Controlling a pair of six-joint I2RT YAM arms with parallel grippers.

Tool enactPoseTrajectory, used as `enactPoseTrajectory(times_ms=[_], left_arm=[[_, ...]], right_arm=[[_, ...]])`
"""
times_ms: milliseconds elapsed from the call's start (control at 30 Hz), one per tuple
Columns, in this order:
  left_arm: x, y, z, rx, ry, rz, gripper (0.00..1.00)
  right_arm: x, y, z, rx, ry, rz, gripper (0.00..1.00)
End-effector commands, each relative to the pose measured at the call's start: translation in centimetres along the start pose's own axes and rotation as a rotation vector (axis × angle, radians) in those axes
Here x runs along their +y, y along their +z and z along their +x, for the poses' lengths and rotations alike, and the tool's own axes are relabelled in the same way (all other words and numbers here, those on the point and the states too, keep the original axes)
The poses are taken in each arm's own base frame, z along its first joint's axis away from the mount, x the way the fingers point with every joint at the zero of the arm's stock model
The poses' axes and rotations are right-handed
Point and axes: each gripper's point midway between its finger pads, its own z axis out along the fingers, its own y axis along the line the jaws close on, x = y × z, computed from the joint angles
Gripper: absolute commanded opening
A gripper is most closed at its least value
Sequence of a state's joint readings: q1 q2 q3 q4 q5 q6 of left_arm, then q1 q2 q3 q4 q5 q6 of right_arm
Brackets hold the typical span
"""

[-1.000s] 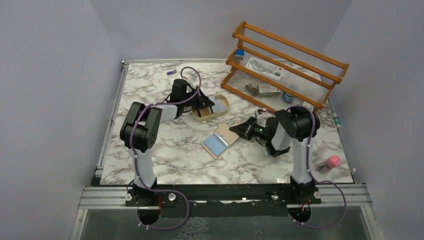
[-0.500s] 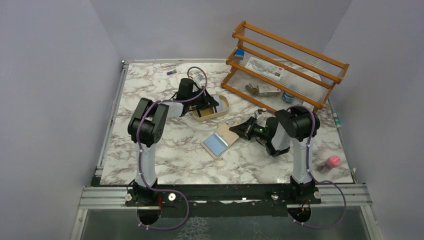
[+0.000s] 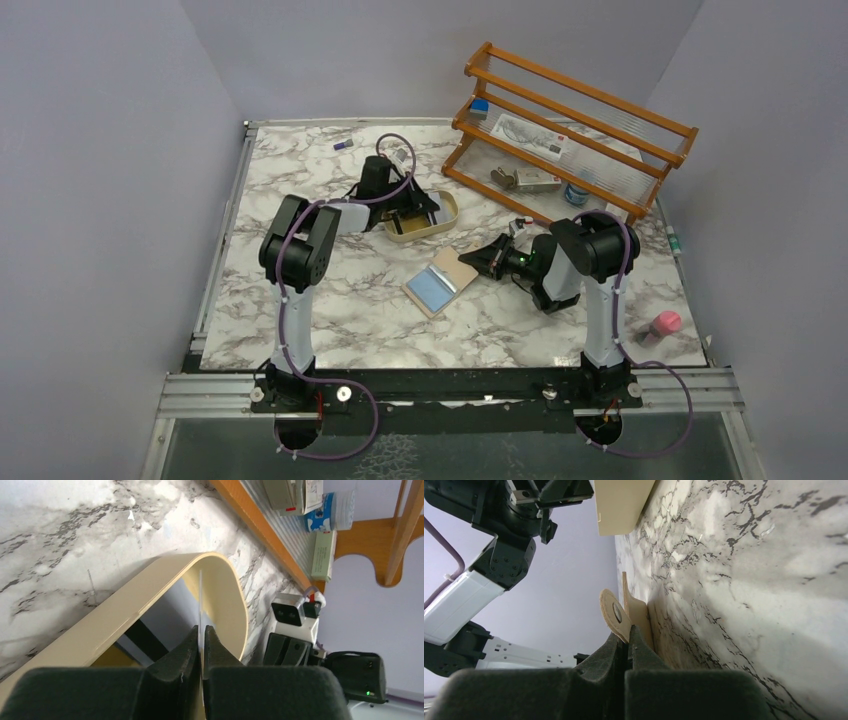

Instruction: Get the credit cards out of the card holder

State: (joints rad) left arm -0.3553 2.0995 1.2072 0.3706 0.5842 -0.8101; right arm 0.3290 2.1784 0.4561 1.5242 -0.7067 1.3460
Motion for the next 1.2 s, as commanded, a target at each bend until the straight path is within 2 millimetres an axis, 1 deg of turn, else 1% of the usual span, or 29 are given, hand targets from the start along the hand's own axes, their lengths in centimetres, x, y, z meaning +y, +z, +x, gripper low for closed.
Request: enactPoseTrajectory(times_ms=[0,33,200,267,333,433,533,633,733,867,900,933,1033,1100,1167], left_arm=[[-0.6,1.1,-1.0,-0.016,0.027,-0.033,0.11],[-0.3,1.2,-1.2,-0.014,0.041,-0.069,0.14],[0.7,0.7,-1.5,-0.01,0.059,-0.183,0.4],[1.0,0.5,-1.7,-0.012,0.066,-0.216,0.47],[1.5,0.1,-1.9,-0.014,0.073,-0.259,0.5],[2.3,-0.8,-2.1,-0.016,0.095,-0.335,0.51],[2.9,-2.5,-2.9,-0.042,0.126,-0.406,0.51],[2.1,-4.5,-4.2,-0.087,0.167,-0.439,0.52],[0.2,-6.2,-5.6,-0.125,0.215,-0.446,0.53],[-2.5,-8.2,-6.9,-0.158,0.254,-0.416,0.53],[-3.1,-8.9,-7.0,-0.169,0.265,-0.414,0.53],[-3.6,-9.7,-7.1,-0.182,0.274,-0.414,0.53],[-5.1,-12.6,-6.1,-0.217,0.29,-0.402,0.53],[-6.1,-14.7,-4.5,-0.237,0.289,-0.37,0.53],[-6.4,-16.2,-1.8,-0.231,0.27,-0.332,0.53]], right_arm=[[2.0,-1.0,-0.5,-0.049,-0.189,-0.131,0.01],[2.0,-1.0,-0.4,-0.049,-0.19,-0.131,0.0],[2.1,-1.2,-0.6,-0.053,-0.191,-0.131,0.01],[2.2,-1.3,-0.6,-0.054,-0.192,-0.131,0.01],[2.2,-1.3,-0.6,-0.057,-0.194,-0.131,0.01],[2.3,-1.4,-0.7,-0.057,-0.194,-0.134,0.0],[2.4,-1.5,-0.8,-0.06,-0.196,-0.136,0.01],[2.5,-1.7,-0.8,-0.061,-0.2,-0.136,0.01],[2.5,-1.9,-0.9,-0.063,-0.199,-0.134,0.01],[2.8,-2.4,-0.9,-0.06,-0.229,-0.139,0.43],[2.9,-2.6,-0.9,-0.065,-0.235,-0.139,0.51],[3.1,-2.8,-0.9,-0.067,-0.241,-0.142,0.55],[3.9,-3.3,-0.7,-0.06,-0.265,-0.156,0.6],[4.3,-3.5,-0.5,-0.051,-0.279,-0.161,0.6],[4.3,-3.6,-0.2,-0.031,-0.284,-0.155,0.58]])
